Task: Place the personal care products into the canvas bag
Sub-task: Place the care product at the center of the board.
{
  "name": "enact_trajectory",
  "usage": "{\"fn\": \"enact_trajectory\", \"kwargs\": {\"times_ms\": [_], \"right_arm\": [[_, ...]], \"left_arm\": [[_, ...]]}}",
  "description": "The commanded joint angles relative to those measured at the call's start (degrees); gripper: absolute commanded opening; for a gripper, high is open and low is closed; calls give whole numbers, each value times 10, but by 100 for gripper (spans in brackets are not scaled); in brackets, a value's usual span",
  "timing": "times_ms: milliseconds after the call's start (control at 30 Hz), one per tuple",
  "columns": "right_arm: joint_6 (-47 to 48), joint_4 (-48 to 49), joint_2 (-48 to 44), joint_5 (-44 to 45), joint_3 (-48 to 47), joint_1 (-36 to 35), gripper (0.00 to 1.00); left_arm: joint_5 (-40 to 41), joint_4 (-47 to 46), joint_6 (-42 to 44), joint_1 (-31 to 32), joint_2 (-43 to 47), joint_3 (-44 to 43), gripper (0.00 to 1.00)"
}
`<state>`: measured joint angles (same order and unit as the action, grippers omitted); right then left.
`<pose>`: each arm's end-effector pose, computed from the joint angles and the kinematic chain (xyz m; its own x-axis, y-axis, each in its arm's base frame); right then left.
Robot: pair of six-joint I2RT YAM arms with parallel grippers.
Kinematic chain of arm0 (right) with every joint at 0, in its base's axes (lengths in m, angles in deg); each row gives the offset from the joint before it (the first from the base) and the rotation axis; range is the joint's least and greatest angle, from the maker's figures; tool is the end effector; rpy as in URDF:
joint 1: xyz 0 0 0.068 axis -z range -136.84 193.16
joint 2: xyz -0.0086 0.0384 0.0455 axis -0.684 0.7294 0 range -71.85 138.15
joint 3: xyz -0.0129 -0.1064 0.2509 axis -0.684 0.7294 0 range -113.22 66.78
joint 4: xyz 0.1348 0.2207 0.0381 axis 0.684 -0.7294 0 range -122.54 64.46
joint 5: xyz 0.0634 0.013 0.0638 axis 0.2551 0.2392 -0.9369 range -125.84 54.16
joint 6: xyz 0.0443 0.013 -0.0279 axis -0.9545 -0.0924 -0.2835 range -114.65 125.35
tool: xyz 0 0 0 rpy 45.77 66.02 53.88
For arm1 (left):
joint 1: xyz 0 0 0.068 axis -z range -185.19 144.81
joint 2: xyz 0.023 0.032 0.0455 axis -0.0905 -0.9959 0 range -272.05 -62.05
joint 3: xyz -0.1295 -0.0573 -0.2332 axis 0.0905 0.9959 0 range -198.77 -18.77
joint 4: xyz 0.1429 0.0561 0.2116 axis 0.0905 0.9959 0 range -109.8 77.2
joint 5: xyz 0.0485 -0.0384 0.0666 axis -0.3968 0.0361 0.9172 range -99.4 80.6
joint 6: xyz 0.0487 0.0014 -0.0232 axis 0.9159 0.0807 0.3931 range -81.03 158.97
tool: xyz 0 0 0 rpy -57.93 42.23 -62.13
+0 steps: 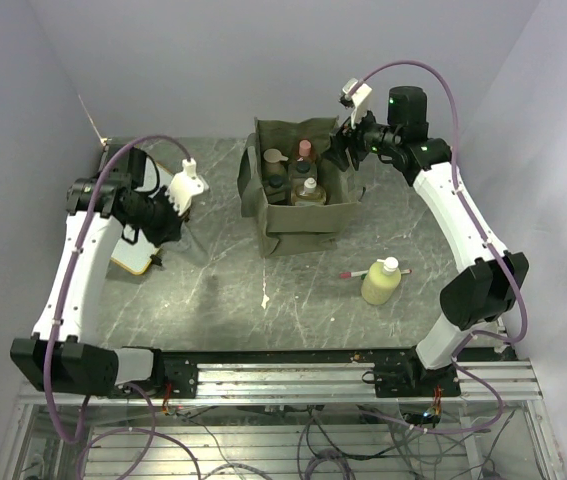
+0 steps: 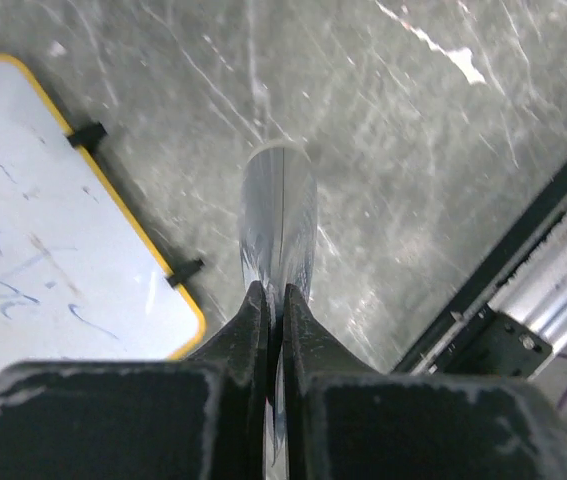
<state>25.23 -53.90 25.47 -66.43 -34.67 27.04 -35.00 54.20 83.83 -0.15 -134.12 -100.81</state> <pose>0.3687 0.1254 0.4099 -0.1379 -0.3446 -0.9286 -0.7781 0.6178 -0.1136 0.2139 -0.0342 0.3707 -0.4460 0.6779 -0.5845 0.8215 0.5693 0.0334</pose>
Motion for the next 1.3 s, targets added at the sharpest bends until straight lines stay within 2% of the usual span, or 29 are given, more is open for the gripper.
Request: {"fn": "enact_trajectory", "kwargs": {"times_ms": [0,200,300,500,833,1267], "right_arm": [[29,-7,-26,23,7,3,75],[43,-40,-60,15,16,12,75],[43,-63,-84,12,33,14,75],[54,-124,-125,14,65,16,75],[76,-154,-184,21,132,20,75],[116,-270,-221,25,147,20,74]], "left_arm": [[13,-73,-53,38,-39,-52,7],[104,-114,-83,108,-98,-67,7],[126,-125,-90,129,-120,-75,7],[147,-138,-87,150,-150,-58,7],[151,-147,-73,160,-174,-39,10],[145,-139,-60,165,-181,-29,29]]}}
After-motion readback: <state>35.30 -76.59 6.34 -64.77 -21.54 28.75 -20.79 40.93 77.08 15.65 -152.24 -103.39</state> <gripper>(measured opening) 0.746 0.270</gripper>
